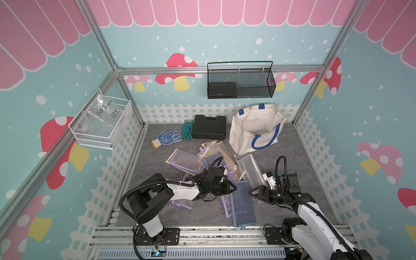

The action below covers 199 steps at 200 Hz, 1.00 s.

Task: Put the pencil pouch into the canvas bag
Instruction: Pick up the pencil pouch.

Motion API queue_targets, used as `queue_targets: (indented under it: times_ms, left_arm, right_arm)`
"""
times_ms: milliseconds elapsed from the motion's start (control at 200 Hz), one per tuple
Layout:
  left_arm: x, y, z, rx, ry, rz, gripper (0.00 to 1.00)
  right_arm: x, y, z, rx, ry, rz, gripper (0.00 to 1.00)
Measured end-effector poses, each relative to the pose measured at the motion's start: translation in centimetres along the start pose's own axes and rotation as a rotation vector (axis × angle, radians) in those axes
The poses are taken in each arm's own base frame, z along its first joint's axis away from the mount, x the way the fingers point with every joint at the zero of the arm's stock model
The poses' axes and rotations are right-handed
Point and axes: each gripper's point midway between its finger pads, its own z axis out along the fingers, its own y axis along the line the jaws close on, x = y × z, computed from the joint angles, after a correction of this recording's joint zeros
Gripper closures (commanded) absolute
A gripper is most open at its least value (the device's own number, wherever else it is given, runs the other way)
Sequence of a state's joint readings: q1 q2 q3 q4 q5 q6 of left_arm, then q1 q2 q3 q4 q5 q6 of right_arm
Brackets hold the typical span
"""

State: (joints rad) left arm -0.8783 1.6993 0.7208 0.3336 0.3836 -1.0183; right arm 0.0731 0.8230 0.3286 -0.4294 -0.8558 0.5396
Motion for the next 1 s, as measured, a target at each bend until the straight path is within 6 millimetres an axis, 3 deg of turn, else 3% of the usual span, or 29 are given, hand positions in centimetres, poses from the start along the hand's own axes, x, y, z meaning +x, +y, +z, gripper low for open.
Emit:
queue_targets:
  times_ms: [110, 240, 415, 560, 735, 856, 996]
  left_arm:
    - [-0.3, -1.0, -0.7, 0.027, -0.008, 0.02, 1.0]
    - [-0.5, -3.2, -3.0, 0.057, -0.022, 0.075, 1.0]
    - [-1.2, -7.6, -7.7, 0.142, -0.069, 0.158, 1.0]
    - [-4.2, -11.5, -12.6, 0.229, -0.163, 0.211, 1.0]
    - [-9.1, -14.9, -17.9, 0.318, -0.281, 0.256, 1.0]
    - [-11.1, -15.4, -19.2, 0.347, -0.303, 0.265, 1.0]
    - [-11.9, -15.4, -18.4, 0.381, -0.274, 0.254, 1.0]
  right_arm:
    - [-0.2, 0.4, -0.1, -0.012, -0.006, -0.012, 0.11]
    - [-1.0, 1.8, -0.8, -0.032, -0.03, -0.047, 0.1]
    - [-4.2, 6.1, -3.0, -0.089, -0.107, -0.171, 0.08]
    - [-7.0, 10.1, -4.5, -0.175, -0.173, -0.297, 0.08]
    - [-9.0, 12.7, -4.9, -0.293, -0.218, -0.373, 0.08]
    - [-9.8, 15.4, -5.7, -0.382, -0.258, -0.457, 0.08]
    - [-10.5, 16.8, -5.1, -0.435, -0.255, -0.505, 0.13]
